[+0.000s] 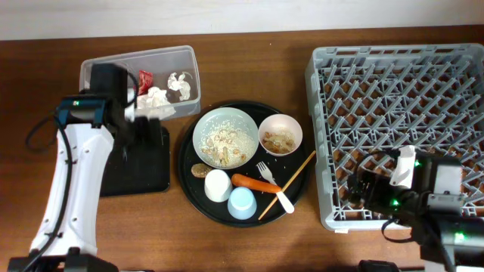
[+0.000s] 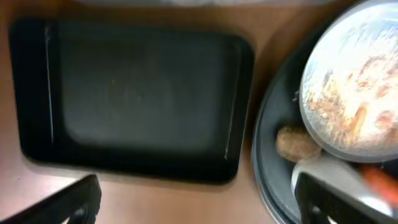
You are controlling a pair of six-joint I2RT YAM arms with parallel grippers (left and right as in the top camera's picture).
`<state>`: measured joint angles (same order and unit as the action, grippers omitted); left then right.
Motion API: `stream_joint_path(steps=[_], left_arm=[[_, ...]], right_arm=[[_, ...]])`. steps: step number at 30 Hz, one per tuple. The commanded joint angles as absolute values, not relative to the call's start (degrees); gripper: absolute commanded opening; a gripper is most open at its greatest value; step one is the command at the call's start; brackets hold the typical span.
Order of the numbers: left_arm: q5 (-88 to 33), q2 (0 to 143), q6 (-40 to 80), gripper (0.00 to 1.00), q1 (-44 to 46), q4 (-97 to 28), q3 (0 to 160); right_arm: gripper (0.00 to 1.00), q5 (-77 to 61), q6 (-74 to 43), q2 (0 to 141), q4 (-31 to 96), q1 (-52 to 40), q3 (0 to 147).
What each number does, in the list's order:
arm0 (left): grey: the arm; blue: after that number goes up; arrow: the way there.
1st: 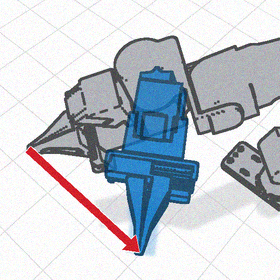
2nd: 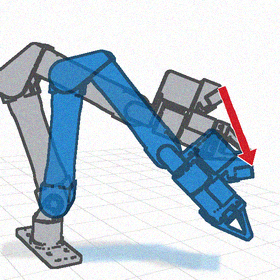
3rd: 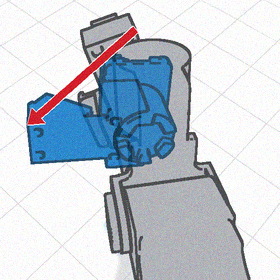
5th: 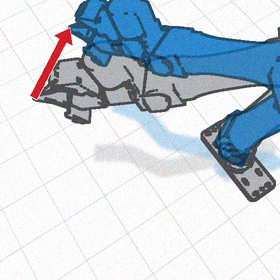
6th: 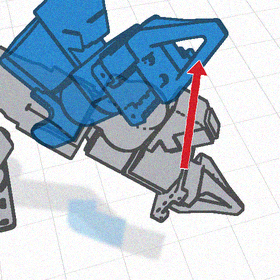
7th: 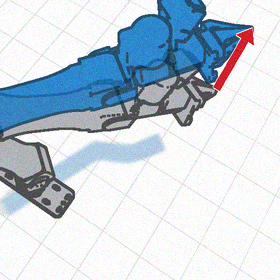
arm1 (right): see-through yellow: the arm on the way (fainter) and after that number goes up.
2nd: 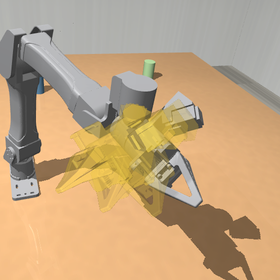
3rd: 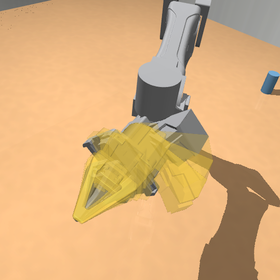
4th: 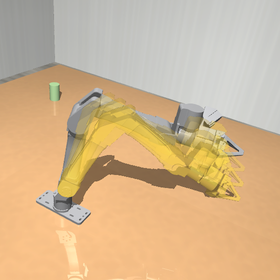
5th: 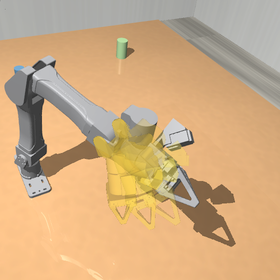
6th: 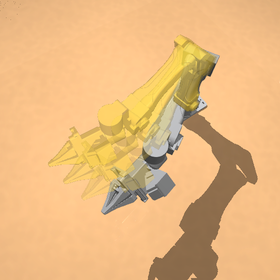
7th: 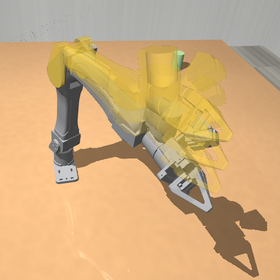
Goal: Sort waste into correct bins and load items into the dishwasher rack
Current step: 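Drop the red wrapper into the clear bin with the left gripper, then grasp the light-blue cup with the right gripper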
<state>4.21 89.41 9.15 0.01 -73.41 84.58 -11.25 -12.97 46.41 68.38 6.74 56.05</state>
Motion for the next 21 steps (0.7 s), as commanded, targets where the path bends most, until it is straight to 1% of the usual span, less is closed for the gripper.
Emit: stream_joint_path(steps=[1, 3, 5, 6, 8, 10, 13, 15, 17, 18, 21], left_arm=[[2.52, 87.05, 12.16, 0.99, -0.08, -79.02, 84.47], [2.55, 85.95, 12.16, 0.99, -0.08, -80.75, 84.42], [2.57, 85.47, 12.16, 0.99, -0.08, -81.78, 84.38], [2.61, 85.45, 12.16, 0.99, -0.08, -82.24, 84.36], [2.59, 85.34, 12.16, 0.99, -0.08, -82.87, 84.05], [2.76, 85.1, 12.19, 0.99, -1.37, -82.94, 82.81], [2.74, 84.6, 12.19, 0.99, -6.63, -81.89, 80.05], [2.11, 84.62, 12.84, 0.99, -10.15, -80.58, 78.61], [2.09, 84.62, 12.84, 0.99, -10.28, -80.03, 78.61], [2.13, 84.62, 12.84, 0.99, -10.31, -79.53, 78.61], [2.11, 84.62, 12.84, 0.99, -10.28, -78.85, 78.61]], right_arm=[[0.98, -16.16, -5.91, 53.19, 73.58, 6.37, 65.76], [0.98, -17.8, -3.25, 57.74, 76.47, 4.69, 70.28], [0.98, -17.8, -3.2, 60.73, 76.79, 0.4, 72.1], [0.98, -17.54, -3.25, 63.29, 76.62, -4.54, 73.32], [0.98, -17.1, -3.62, 66.72, 75.77, -11.25, 74.39], [0.98, -14.79, -6.48, 70.04, 73.63, -17.8, 74.46], [0.98, -14.5, -6.55, 74.08, 70.59, -26.2, 74.46], [0.98, -12.82, -8.01, 79.26, 67.79, -33.39, 74.46], [0.99, -12.82, -8.03, 82.87, 65.32, -37.36, 74.46], [0.98, -11.44, -9.98, 87.57, 62.11, -41.89, 74.46], [0.98, -6.76, -12.75, 92.92, 59.31, -46.28, 74.46]])
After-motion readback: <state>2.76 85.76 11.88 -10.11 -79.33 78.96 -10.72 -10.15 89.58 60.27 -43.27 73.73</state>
